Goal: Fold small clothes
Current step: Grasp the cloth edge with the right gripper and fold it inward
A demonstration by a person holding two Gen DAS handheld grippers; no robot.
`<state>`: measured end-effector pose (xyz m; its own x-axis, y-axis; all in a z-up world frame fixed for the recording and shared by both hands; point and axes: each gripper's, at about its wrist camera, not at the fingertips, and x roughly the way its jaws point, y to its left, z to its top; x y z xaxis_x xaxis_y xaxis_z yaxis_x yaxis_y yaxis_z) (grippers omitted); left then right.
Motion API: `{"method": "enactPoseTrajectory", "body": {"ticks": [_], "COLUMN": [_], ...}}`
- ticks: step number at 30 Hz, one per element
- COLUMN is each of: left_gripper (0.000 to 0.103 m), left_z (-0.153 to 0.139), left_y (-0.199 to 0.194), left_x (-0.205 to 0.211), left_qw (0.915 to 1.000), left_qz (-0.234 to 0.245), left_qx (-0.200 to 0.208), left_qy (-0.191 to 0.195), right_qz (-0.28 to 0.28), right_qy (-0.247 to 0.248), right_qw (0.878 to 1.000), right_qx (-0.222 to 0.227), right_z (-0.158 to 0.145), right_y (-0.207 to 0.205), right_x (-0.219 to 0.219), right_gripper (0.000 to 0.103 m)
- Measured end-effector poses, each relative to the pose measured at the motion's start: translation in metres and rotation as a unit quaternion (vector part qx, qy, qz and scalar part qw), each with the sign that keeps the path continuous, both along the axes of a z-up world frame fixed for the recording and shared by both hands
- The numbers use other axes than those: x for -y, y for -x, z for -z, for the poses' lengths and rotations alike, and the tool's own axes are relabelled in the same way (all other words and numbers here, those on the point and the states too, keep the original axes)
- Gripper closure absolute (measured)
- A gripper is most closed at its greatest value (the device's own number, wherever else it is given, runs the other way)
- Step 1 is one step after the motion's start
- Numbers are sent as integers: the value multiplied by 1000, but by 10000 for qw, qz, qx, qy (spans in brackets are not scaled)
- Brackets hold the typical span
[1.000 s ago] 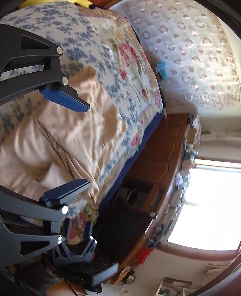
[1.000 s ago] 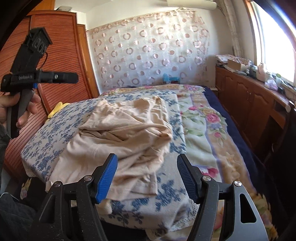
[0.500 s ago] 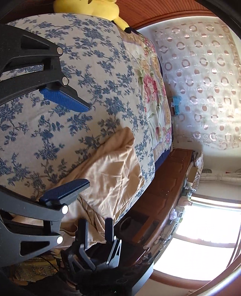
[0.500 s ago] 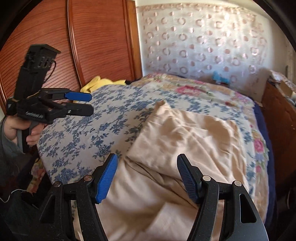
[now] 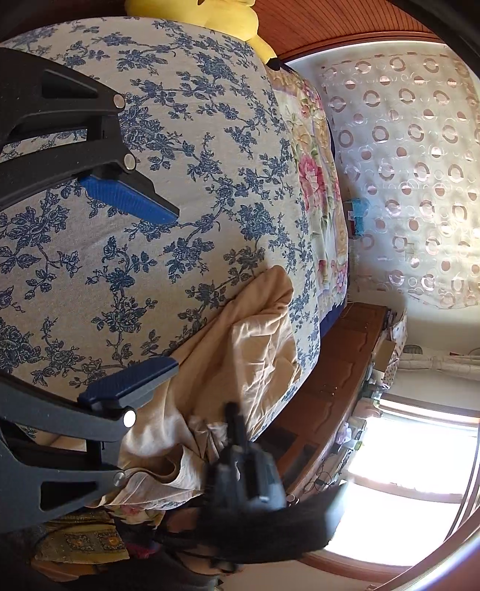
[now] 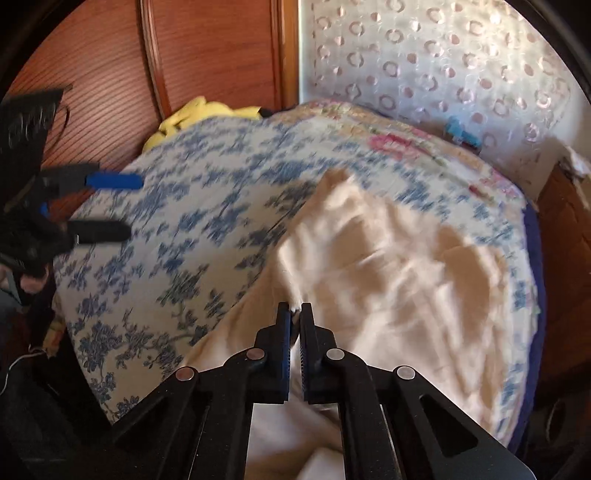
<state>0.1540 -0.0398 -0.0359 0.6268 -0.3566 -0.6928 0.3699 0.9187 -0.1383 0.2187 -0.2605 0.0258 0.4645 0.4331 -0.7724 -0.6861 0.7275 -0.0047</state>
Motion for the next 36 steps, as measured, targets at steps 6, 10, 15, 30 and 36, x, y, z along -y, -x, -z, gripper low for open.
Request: {"method": "enactPoseTrajectory", "body": {"ticks": [6,10,15,30,36], "left_gripper": [28,28,28,28,28], "left_z": [3,6,10,30,35], "left_y": [0,2,4,30,42], "left_x": [5,11,18,44,61], "left_qw": [10000,10000,9999,9987,9973], "left_qz": [19,56,102,432,633], "left_qx": [-23,-49,-92,-262,-361], "left_qy": [77,39,53,-2,-34], "right_qz": [802,1452,2140,871,656], "right_qy": [228,339,789,-164,124], "right_qw": [9944,9864,9702,9961,9970], "right_qx": [642,685,814,-20,-403], "right_z": [-45,-45,-21,7,39], "right_y": [-63,-114,-154,35,67], "right_x": [43,66,71,35,20], "right_gripper": [100,99,99,63,75]}}
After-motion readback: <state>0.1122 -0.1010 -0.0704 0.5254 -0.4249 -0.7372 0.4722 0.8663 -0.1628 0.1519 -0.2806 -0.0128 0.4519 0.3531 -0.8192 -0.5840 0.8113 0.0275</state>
